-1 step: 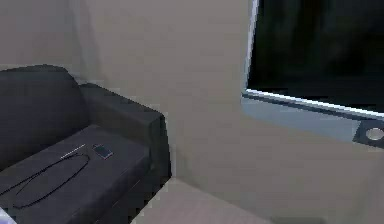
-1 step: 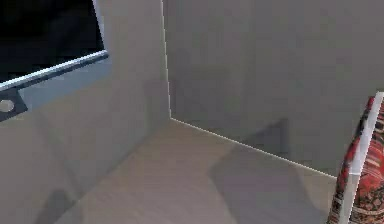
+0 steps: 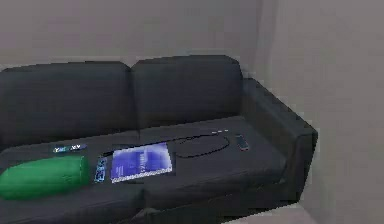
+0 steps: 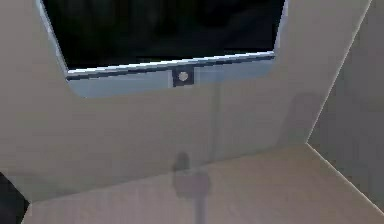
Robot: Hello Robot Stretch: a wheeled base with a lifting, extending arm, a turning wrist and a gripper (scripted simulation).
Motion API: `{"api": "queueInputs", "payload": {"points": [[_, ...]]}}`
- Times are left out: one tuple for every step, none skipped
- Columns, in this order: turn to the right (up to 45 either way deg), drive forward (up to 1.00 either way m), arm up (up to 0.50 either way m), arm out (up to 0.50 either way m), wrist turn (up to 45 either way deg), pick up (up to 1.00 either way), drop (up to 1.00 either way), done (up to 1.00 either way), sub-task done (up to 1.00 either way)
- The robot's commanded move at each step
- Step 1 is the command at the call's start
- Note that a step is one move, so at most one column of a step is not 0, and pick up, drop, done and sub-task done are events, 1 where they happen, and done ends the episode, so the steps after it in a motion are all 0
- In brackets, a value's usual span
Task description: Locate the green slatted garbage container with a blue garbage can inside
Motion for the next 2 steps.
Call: {"api": "queueInputs", "payload": {"points": [[-45.0, 0.00, 0.00, 0.00, 0.0, 0.00, 0.00, 0.00, 0.00], [-24.0, 0.00, 0.00, 0.00, 0.0, 0.00, 0.00, 0.00, 0.00]]}}
